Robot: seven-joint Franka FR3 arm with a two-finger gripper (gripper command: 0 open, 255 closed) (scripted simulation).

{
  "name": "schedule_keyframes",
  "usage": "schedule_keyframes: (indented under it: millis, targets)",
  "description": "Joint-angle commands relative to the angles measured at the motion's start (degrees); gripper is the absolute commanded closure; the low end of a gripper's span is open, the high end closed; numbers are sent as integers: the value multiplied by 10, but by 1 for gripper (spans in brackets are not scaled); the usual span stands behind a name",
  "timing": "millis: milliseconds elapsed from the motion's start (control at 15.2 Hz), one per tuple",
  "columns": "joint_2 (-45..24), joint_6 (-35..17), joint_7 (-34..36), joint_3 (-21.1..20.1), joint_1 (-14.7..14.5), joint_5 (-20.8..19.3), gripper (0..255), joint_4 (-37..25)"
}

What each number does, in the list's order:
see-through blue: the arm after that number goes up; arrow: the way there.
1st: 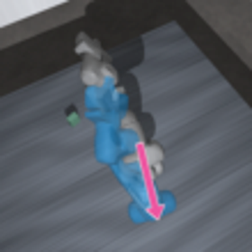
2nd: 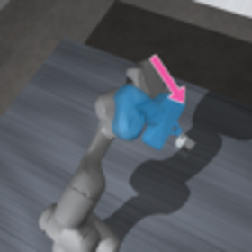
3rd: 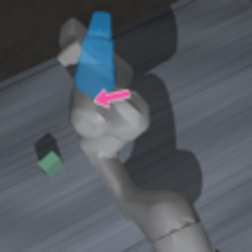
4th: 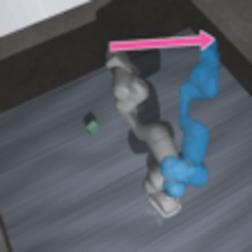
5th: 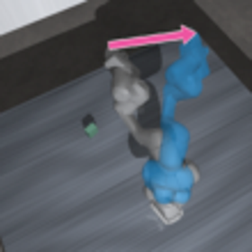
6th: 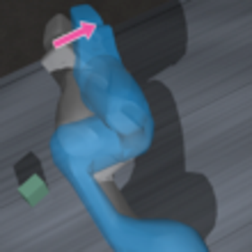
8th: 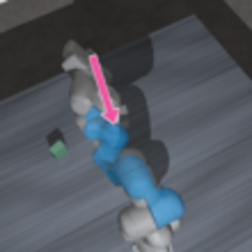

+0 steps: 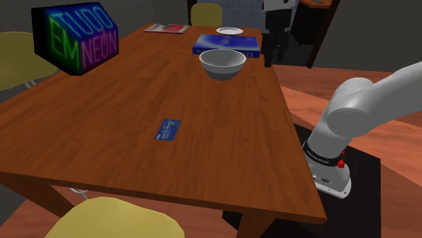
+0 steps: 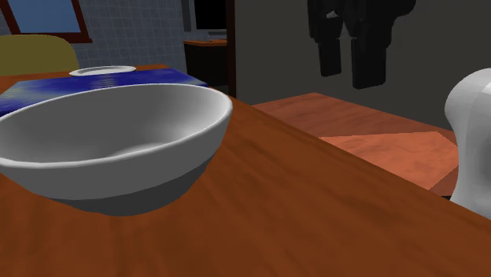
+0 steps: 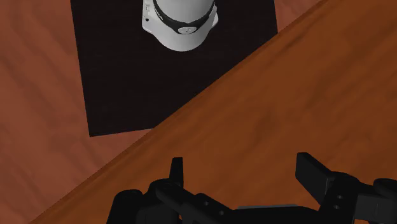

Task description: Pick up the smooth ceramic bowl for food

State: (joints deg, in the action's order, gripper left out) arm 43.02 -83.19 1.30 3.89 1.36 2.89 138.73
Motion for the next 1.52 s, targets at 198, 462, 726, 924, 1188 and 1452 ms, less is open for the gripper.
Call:
schedule_keyframes:
  millis: [198, 462, 726, 924, 1188, 1452]
  targets:
    - [-66, -19, -32, 21, -3, -6, 0, -51]
    - [-154, -34, -74, 46, -8, -6, 0, -128]
    - [-243, -37, -117, 69, -12, 3, 0, -215]
    - [-310, -31, -150, 84, -14, 16, 0, -290]
    - [-379, -25, -182, 96, -12, 33, 0, -363]
    - [-377, -56, -185, 95, -12, 32, 0, -330]
